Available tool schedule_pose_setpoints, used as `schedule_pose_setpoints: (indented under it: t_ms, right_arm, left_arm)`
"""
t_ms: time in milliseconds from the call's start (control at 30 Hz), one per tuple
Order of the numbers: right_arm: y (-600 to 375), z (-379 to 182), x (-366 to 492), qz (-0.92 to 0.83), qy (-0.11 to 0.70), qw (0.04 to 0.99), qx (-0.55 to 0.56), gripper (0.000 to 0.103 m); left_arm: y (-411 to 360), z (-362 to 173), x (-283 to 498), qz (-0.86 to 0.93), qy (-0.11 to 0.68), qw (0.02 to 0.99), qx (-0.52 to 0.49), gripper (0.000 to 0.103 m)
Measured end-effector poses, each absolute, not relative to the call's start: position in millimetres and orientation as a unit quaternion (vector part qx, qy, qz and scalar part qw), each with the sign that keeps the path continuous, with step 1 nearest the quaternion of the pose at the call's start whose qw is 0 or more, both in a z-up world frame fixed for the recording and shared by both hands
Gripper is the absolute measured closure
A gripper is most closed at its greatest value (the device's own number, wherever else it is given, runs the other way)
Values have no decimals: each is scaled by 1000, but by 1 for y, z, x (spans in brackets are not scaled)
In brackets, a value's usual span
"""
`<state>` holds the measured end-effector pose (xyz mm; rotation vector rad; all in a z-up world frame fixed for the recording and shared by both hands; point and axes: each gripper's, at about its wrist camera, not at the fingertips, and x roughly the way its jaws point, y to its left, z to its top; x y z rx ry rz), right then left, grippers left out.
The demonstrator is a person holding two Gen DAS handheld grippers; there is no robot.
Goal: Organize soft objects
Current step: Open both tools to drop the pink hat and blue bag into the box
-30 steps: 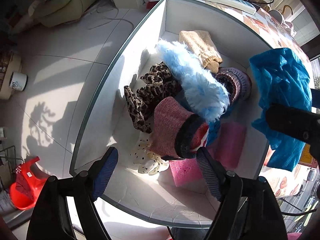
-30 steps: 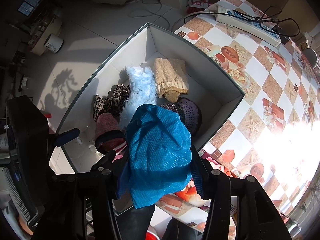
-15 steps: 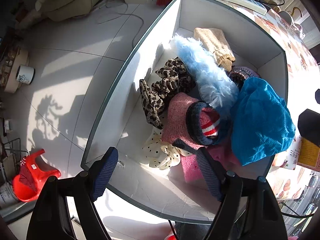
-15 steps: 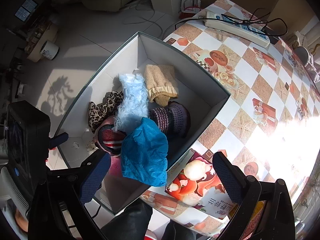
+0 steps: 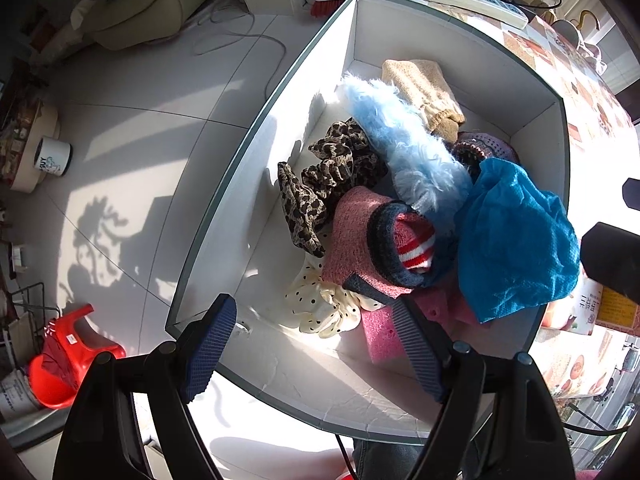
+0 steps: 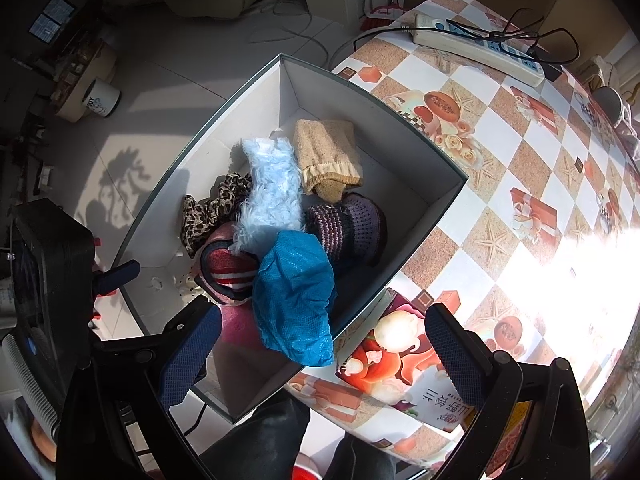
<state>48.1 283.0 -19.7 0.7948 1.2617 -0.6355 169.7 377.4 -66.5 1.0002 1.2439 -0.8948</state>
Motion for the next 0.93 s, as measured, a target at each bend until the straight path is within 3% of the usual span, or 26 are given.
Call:
schedule_pose_setpoints:
  t_ms: [800,933]
  right_arm:
    - [287,-21,49,-278,570,682,364,1]
    - [287,-21,49,-278,568,681,368,1]
  left_arm:
    - [377,-64,164,-396,530,605,442,20]
    - [381,-52,166,-427,521,619,405,20]
